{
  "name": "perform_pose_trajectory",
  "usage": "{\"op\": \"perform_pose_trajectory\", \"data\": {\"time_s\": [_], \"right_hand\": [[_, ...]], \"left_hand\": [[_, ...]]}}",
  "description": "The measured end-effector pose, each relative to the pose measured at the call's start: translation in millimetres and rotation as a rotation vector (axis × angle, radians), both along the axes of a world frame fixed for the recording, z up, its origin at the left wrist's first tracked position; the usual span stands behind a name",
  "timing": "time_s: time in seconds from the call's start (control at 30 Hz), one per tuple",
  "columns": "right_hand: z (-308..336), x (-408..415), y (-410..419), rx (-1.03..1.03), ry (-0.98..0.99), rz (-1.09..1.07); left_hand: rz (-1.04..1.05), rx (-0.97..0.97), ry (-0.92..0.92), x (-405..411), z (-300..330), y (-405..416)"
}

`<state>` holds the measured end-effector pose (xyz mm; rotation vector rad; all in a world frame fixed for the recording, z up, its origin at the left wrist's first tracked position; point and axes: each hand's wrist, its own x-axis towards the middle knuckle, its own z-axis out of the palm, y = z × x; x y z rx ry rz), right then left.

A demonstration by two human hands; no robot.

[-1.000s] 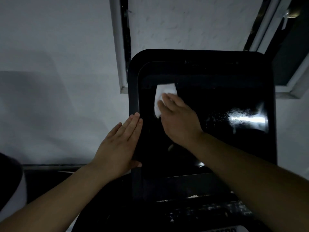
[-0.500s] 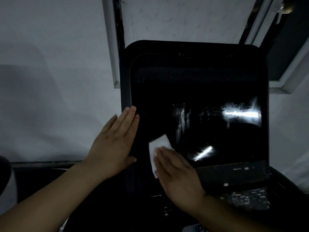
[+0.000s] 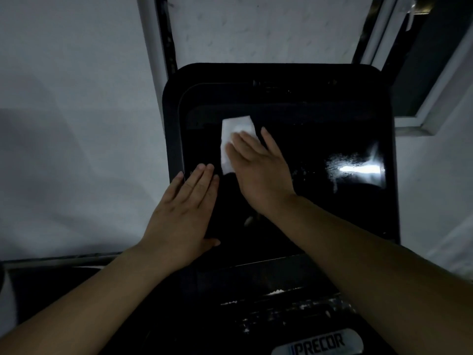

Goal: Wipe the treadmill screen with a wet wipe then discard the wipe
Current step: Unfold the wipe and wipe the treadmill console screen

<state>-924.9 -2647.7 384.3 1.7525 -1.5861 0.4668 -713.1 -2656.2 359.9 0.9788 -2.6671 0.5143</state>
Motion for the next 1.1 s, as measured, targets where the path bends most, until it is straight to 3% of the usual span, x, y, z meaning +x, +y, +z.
{"op": "perform_pose_trajectory", "data": {"time_s": [0.13,0.37,0.47,0.63,0.83,1.1], "right_hand": [[-11.0,4.9,7.8,-0.019,-0.036,0.013],[-124.4,23.3,96.7,0.025,-0.046,0.165],[-145.5,25.6,114.6,0.036,-0.062,0.197],[-103.0,10.4,80.9,0.028,0.009,0.161],[-21.9,-10.1,16.2,-0.042,-0.036,0.063],[-37.2,-14.4,31.0,-0.056,-0.045,0.08]], "left_hand": [[0.0,0.004,0.002,-0.5,-0.3,-2.8],[-0.011,0.005,-0.014,0.4,-2.8,-5.9],[-0.006,-0.011,-0.027,-1.6,-3.2,-3.1],[0.006,-0.022,0.008,-9.9,-4.4,2.2],[0.103,-0.019,0.011,-28.7,-1.1,4.9],[0.162,-0.008,-0.035,-41.8,1.3,6.1]]}}
